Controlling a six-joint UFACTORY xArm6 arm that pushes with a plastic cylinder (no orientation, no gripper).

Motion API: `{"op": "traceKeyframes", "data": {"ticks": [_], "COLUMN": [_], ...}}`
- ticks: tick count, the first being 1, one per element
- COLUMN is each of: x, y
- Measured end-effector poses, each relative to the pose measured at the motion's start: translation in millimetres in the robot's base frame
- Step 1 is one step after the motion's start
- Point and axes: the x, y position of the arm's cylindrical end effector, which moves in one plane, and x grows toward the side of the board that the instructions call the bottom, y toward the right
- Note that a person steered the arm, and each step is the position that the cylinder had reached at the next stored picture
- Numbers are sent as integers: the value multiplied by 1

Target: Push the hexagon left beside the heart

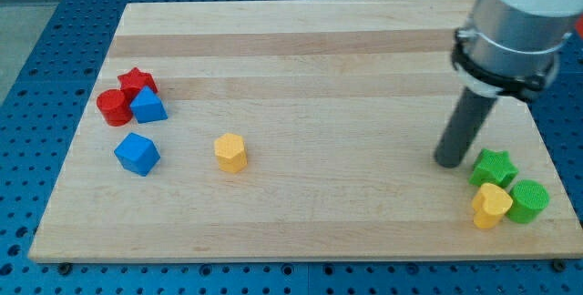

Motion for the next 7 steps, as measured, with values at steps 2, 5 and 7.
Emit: {"op": "traceKeyframes", "data": {"ticks": [2, 5, 7], "x": [4, 49, 31], "y": [-89, -224, -274]}}
